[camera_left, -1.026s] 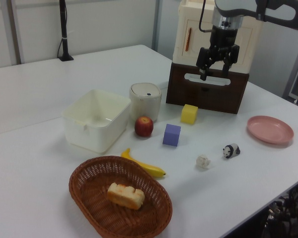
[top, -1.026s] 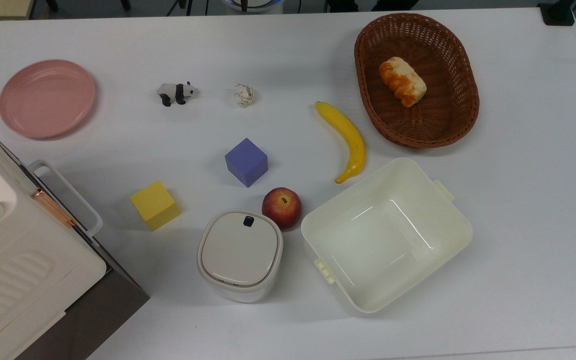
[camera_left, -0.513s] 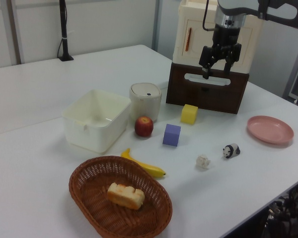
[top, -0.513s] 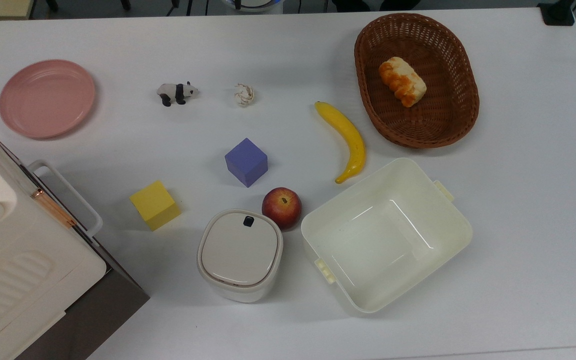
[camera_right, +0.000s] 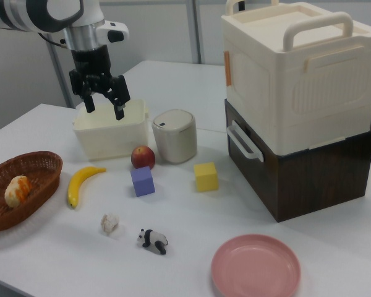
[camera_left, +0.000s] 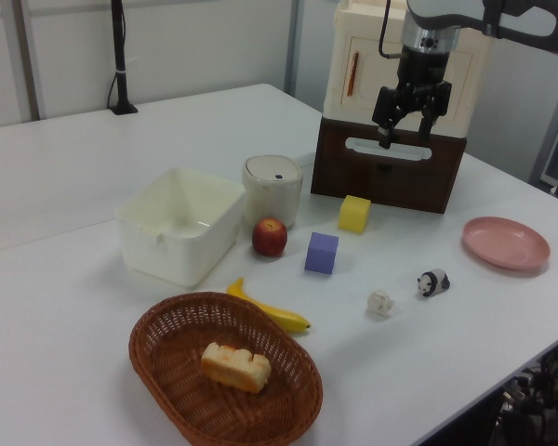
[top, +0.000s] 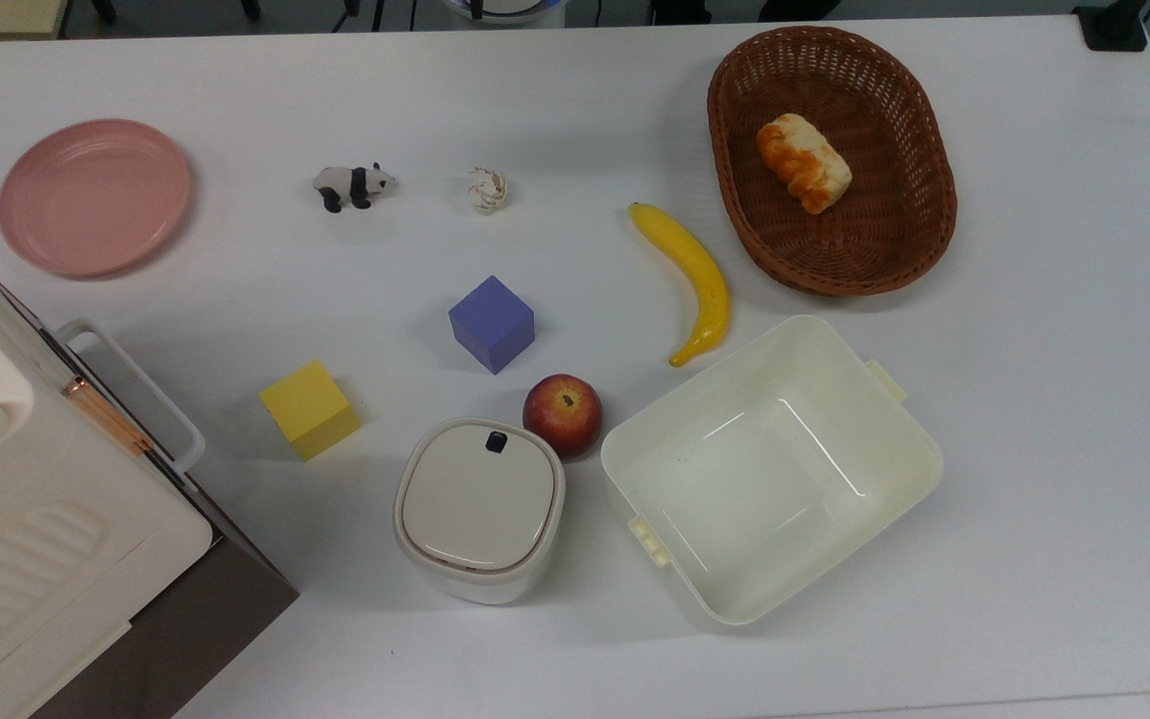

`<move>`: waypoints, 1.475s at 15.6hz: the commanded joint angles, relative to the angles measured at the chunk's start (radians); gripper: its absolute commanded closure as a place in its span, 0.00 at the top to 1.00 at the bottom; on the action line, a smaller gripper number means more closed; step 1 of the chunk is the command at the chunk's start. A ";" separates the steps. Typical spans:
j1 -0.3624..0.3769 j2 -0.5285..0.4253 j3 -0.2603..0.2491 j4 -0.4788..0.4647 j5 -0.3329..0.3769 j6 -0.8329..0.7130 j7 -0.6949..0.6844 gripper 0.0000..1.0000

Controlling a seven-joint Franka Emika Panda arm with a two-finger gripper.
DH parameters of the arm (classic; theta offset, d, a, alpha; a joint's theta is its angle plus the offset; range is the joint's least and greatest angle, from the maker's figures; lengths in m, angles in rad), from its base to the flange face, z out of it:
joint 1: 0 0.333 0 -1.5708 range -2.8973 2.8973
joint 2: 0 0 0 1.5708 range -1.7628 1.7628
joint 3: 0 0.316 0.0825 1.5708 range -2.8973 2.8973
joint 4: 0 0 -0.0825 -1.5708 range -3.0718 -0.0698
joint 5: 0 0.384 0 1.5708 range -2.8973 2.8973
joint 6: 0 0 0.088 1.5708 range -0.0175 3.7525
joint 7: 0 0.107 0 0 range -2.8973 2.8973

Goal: Close the trash can

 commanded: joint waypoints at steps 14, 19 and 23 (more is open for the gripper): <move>0.008 -0.016 -0.004 -0.025 0.007 -0.005 0.037 1.00; 0.012 -0.017 -0.002 -0.024 0.007 -0.014 0.039 1.00; 0.014 -0.017 -0.002 -0.024 0.007 -0.015 0.039 1.00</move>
